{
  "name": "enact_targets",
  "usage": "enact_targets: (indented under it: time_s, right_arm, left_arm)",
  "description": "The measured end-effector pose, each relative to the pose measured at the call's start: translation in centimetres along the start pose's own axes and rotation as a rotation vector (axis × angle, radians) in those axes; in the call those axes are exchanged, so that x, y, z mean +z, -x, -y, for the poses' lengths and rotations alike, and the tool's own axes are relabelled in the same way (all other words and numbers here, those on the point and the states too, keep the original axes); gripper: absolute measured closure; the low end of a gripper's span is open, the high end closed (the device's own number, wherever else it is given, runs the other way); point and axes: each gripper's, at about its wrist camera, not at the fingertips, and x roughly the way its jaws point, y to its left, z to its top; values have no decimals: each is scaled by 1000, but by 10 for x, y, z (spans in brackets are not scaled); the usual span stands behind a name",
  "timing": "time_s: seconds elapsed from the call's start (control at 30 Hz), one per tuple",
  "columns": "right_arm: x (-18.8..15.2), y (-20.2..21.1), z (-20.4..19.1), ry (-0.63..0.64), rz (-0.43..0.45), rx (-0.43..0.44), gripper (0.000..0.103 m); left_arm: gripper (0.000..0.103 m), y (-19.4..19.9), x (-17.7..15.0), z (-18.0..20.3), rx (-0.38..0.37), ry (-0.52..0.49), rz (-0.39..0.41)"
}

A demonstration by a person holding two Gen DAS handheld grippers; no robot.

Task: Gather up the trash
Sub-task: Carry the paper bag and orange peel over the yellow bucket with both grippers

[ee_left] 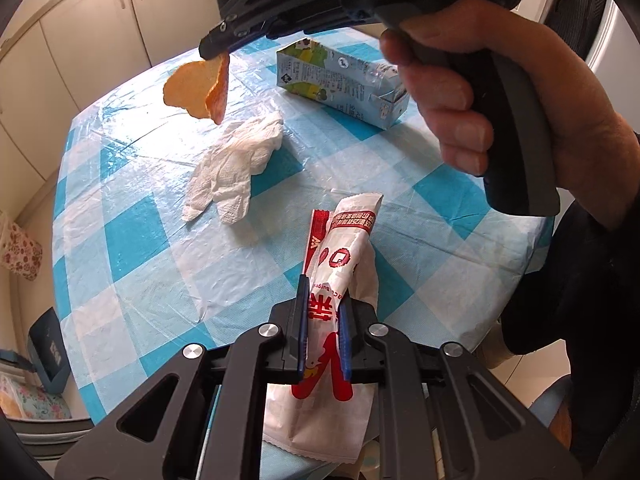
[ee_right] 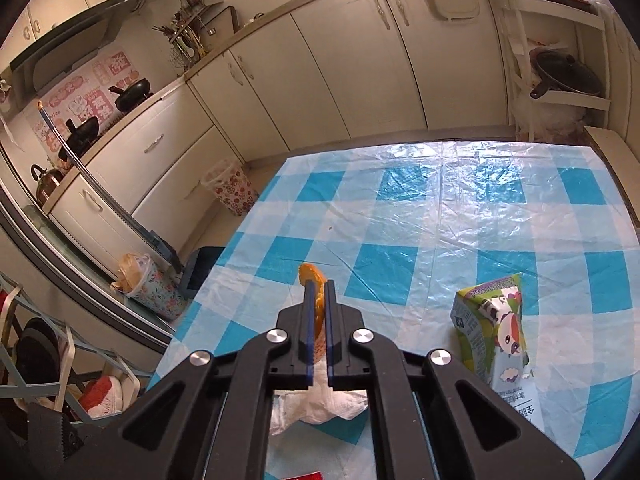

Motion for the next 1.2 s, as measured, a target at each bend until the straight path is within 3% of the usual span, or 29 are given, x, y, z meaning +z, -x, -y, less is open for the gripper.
enact_targets:
  time_s: [0.17, 0.37, 0.63, 1.0, 1.2]
  right_arm:
    - [4, 31, 7, -20, 52, 29, 98]
    - [2, 77, 31, -40, 113, -12, 98]
    - [-14, 134, 70, -81, 171, -94, 98]
    - [-54, 207, 141, -199, 220, -227, 98]
    - [-76, 234, 189, -270, 198, -313, 98]
  left_arm:
    - [91, 11, 7, -3, -66, 34, 50]
    - [91, 15, 20, 12, -79, 23, 86]
    - [91, 20, 37, 63, -80, -78, 113]
    - [91, 16, 79, 149, -160, -195, 150]
    - [91, -3, 108, 192, -206, -211, 149]
